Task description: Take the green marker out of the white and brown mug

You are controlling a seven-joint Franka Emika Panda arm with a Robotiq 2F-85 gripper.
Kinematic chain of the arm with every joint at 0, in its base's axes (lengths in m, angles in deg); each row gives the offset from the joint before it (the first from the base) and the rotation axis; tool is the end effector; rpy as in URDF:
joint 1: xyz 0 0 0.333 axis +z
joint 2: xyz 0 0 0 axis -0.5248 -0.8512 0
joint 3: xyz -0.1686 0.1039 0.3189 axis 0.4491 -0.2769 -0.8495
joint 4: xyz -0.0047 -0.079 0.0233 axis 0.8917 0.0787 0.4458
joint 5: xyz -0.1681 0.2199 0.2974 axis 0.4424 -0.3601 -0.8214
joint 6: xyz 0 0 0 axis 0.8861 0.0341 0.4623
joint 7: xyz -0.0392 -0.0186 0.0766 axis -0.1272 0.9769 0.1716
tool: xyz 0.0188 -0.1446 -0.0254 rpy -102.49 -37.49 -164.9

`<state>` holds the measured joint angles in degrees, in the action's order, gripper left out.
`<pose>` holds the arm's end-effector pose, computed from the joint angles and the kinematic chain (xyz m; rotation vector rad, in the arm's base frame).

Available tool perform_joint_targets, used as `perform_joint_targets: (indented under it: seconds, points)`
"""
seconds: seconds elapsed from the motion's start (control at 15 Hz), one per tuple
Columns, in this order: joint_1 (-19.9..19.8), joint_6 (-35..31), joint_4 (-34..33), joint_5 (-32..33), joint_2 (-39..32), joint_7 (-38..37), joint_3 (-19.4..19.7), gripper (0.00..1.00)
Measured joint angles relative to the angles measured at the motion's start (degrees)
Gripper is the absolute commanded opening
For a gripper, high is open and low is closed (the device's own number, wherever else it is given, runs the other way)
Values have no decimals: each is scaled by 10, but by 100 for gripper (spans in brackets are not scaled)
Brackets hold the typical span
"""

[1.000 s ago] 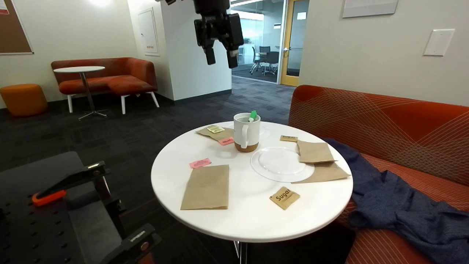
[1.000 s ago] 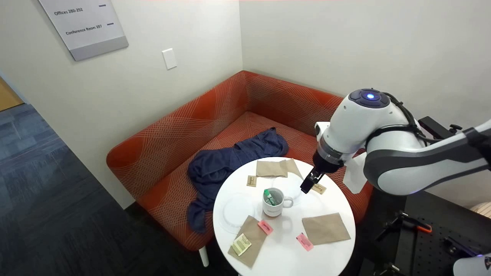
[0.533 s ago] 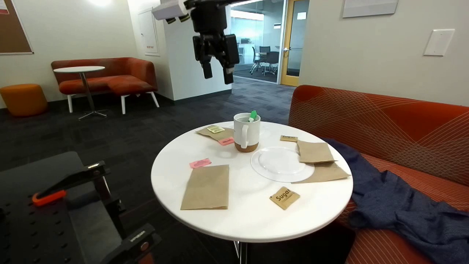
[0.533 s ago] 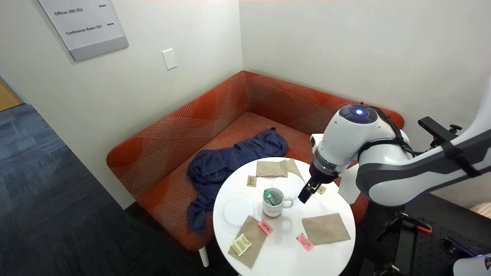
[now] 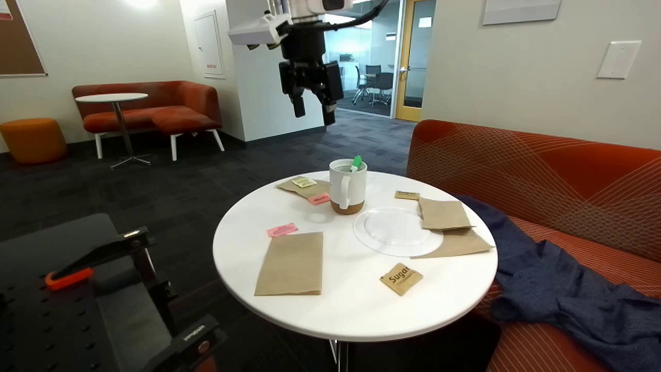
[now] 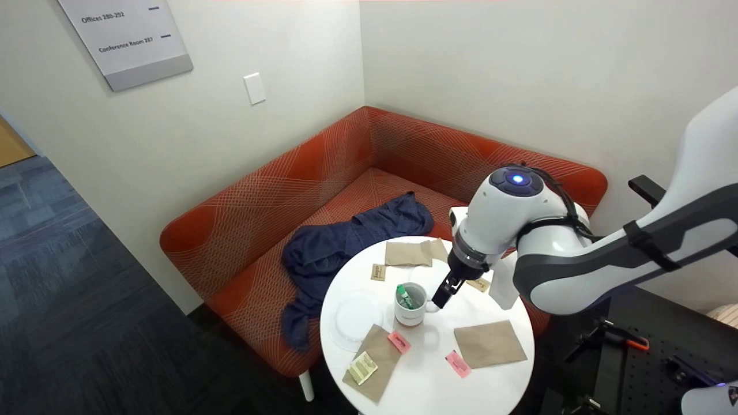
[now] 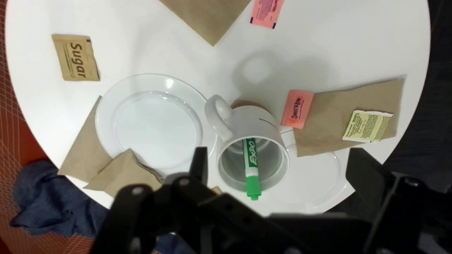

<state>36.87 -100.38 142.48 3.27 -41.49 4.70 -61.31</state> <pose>0.5351 0.0861 0.2698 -3.1209 0.1380 -0.2807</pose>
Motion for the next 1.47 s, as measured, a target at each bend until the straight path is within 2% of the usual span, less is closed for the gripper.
perform_joint_targets:
  seconds: [0.33,0.8,1.0,1.07,1.27,1.47]
  points:
    - [9,0,-46,12,-40,0,13,100]
    - [12,0,-45,11,-42,0,14,100]
    - [15,-2,-46,12,-42,-1,18,69]
    - [16,-2,-46,12,-42,-1,18,63]
    - [16,-2,-50,12,-42,-1,20,57]
    - [16,-2,-60,12,-48,-1,20,60]
